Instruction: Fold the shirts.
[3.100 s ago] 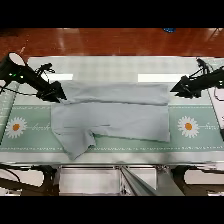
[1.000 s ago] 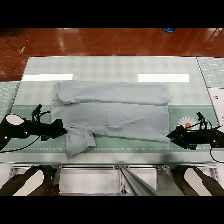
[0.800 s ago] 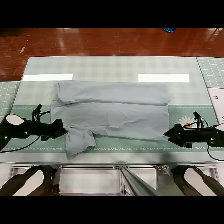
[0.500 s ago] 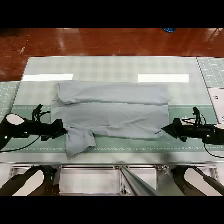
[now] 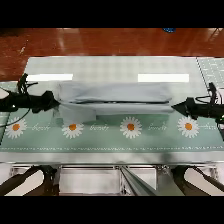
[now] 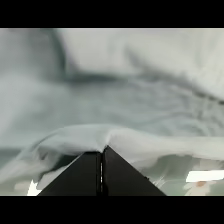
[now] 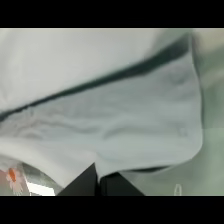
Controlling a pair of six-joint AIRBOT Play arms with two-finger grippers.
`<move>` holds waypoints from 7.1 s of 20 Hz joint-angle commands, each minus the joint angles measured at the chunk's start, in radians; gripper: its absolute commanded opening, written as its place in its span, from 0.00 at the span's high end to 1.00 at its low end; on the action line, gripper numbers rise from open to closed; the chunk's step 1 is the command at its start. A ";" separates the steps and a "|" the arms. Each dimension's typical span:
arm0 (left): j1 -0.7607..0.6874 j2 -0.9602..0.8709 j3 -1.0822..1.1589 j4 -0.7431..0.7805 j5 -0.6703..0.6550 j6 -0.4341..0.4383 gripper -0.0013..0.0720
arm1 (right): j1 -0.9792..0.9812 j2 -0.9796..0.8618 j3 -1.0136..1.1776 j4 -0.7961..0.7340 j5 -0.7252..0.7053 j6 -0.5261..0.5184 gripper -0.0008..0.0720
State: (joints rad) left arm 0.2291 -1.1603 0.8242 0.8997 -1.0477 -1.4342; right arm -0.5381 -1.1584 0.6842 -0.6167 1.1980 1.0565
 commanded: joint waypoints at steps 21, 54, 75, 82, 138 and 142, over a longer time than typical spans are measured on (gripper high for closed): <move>0.005 -0.593 0.807 0.008 -0.240 -0.095 0.29 | 0.073 -0.506 0.629 -0.022 -0.047 0.183 0.42; -0.454 -0.028 0.364 0.008 0.060 0.128 0.96 | 0.293 0.058 0.369 -0.231 0.003 0.205 0.96; -1.081 -0.735 0.808 -0.189 0.119 -0.025 0.96 | 0.293 0.648 0.217 -0.272 0.134 0.400 0.96; -0.657 -0.539 0.807 -0.001 -0.044 -0.083 0.96 | 0.293 0.571 0.219 -0.127 0.070 0.364 0.96; -0.354 0.686 -0.196 0.273 0.072 -0.240 0.96 | 0.824 -0.256 0.075 0.279 -0.430 0.092 0.96; -0.354 0.686 -0.196 0.274 0.072 -0.240 0.96 | 0.828 -0.256 0.407 0.145 -0.354 0.165 0.96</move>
State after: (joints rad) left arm -0.1257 -0.4755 0.6281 1.1732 -0.9760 -1.6749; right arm 0.2771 -1.3979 0.8799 -0.3973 0.7845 1.1976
